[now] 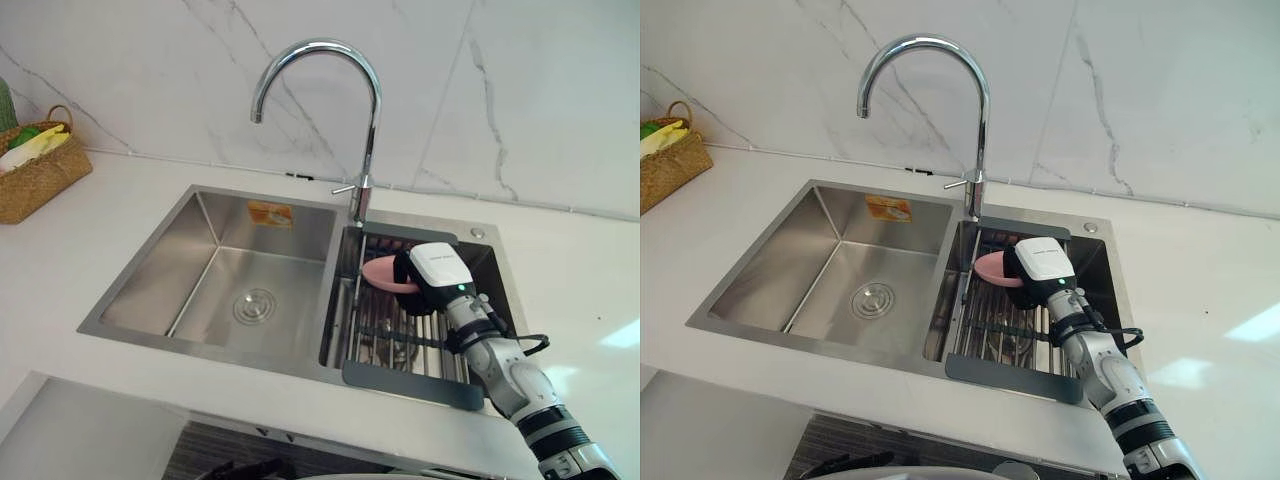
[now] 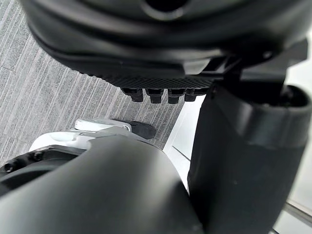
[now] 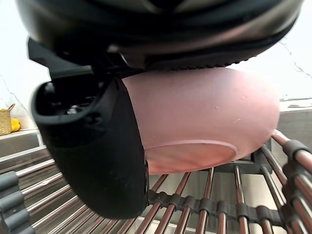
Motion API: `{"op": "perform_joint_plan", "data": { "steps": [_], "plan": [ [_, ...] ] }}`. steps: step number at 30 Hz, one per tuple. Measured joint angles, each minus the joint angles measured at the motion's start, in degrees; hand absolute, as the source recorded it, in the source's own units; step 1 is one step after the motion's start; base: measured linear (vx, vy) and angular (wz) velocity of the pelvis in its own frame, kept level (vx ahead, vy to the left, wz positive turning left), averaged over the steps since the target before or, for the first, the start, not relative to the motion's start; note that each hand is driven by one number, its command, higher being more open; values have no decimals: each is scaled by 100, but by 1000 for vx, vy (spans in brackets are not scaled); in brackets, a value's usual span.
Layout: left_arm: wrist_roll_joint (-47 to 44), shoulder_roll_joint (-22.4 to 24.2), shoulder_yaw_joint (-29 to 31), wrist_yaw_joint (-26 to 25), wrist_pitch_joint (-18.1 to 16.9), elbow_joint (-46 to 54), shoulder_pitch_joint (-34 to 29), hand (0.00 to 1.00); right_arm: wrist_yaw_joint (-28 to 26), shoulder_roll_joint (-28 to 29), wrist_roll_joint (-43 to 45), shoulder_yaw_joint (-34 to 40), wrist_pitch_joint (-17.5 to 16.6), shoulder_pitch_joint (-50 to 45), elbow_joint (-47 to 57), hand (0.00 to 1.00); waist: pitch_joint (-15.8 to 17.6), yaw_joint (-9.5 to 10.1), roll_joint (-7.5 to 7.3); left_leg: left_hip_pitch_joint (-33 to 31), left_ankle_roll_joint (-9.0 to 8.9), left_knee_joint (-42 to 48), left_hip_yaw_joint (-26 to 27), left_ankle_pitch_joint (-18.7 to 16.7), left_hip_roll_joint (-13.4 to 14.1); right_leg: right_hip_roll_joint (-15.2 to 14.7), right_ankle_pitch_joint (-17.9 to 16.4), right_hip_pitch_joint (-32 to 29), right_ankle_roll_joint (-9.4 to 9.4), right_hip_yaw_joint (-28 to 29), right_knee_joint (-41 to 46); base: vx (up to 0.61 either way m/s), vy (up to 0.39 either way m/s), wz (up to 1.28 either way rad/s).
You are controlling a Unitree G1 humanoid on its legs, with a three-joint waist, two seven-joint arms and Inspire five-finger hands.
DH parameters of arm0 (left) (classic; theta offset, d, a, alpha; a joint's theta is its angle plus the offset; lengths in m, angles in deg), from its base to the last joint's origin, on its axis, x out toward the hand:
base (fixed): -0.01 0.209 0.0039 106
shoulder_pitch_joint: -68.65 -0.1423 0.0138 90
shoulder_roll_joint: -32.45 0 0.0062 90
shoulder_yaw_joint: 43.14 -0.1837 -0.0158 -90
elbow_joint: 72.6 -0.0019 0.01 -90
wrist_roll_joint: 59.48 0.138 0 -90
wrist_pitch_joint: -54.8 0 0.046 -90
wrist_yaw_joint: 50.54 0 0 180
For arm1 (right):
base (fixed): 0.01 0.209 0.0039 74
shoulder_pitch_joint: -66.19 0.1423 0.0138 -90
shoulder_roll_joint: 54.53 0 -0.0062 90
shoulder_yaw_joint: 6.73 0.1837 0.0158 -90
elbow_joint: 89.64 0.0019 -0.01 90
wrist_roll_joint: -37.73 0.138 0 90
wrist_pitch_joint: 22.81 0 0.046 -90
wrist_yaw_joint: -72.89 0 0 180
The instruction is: Walk over to the sink, pick up the cup, carry it to the dishwasher, place the cup inside the dishwasher, then close the dishwasher door
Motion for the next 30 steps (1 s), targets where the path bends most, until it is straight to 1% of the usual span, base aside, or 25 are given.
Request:
{"op": "perform_joint_plan", "data": {
  "steps": [3,6,8,9,10,11,14,15,17,19,21,22,23,24,27,28,30],
  "plan": [
    [-4,1,3,-2,-1,0,-1,100,2,1,252,14,26,0,9,0,0,-2,0,2,-7,0,0,4,6,2,1,0,0,2,6,-5,-5,-1],
    [-12,10,14,-9,-17,2,-4,100,-2,27,927,261,33,-10,449,0,-8,-3,3,-13,-12,0,79,6,56,8,11,-130,-16,134,115,-11,-12,-16],
    [-14,23,45,-16,-16,-2,-13,100,46,70,1775,717,16,-17,1083,0,-12,-26,9,12,-21,1,149,7,113,46,15,-204,-23,206,228,-12,-31,-16],
    [-14,25,48,-18,-15,-3,-14,100,159,79,1859,861,11,-17,1202,0,-15,-30,12,28,-24,1,157,6,125,54,15,-210,-25,220,258,-15,-35,-10],
    [-14,31,48,-19,-14,-2,-15,100,303,89,2070,1157,-5,-14,1403,0,-21,-24,19,53,-27,1,171,5,140,62,14,-227,-28,247,316,-18,-27,-8],
    [-14,37,51,-19,-11,-2,-32,100,537,93,2494,1559,-22,1,1632,0,-43,-23,24,62,-34,1,176,8,151,63,12,-270,-32,271,396,-19,-23,-8],
    [-58,40,52,-25,-7,-12,-60,100,900,121,3273,2181,-38,36,1939,0,-102,-70,26,115,-41,1,238,13,152,65,5,-279,-63,321,427,-24,-18,-12],
    [-58,46,52,-30,-7,-16,-75,100,921,144,3408,2253,-40,35,1975,0,-111,-93,27,127,-44,1,250,15,152,67,2,-276,-67,332,427,-28,-16,-16],
    [-95,58,49,-75,-12,-27,-106,100,959,267,4046,2415,-93,22,2046,0,-115,-152,28,179,-62,0,337,27,151,86,-24,-277,-109,422,424,-43,-25,-21],
    [-119,60,48,-100,-15,-60,-107,100,978,395,4415,2551,-105,-52,2048,0,-114,-187,27,203,-63,0,355,30,153,96,-52,-276,-148,434,423,-56,-35,-11],
    [-126,60,48,-126,-16,-76,-106,100,1054,493,4517,2714,-109,-202,2048,0,-109,-215,23,235,-103,0,354,64,160,104,-76,-275,-176,420,445,-59,-39,0],
    [-125,60,48,-131,-15,-79,-107,100,1137,550,4515,2795,-109,-274,2048,0,-100,-225,8,262,-119,0,354,80,156,100,-120,-275,-184,418,468,-76,-33,2],
    [-125,46,47,-137,-12,-100,-107,100,1246,628,4514,2969,-108,-394,2069,0,-79,-238,-29,313,-128,0,356,97,134,85,-234,-274,-181,422,525,-62,-13,0],
    [-125,37,46,-141,-10,-129,-111,100,1346,691,4514,3123,-108,-478,2114,0,-81,-242,-32,341,-125,0,372,103,113,66,-253,-269,-172,430,567,-51,5,-2],
    [-124,55,48,-142,12,-136,-142,100,1728,846,4508,3903,-88,-861,2404,0,-64,-271,-64,404,-118,0,483,109,56,39,-267,-292,-162,474,618,-25,16,-13],
    [-120,55,51,-141,12,-133,-149,100,1787,869,4506,4040,-76,-918,2441,0,-61,-278,-71,422,-111,0,525,104,52,28,-266,-294,-162,469,617,0,23,-31],
    [-113,45,57,-149,14,-127,-174,100,1970,962,4498,4431,-40,-1058,2459,0,-62,-306,-107,500,-104,1,772,56,74,-1,-264,-335,-164,424,603,21,44,-60]
  ]
}}
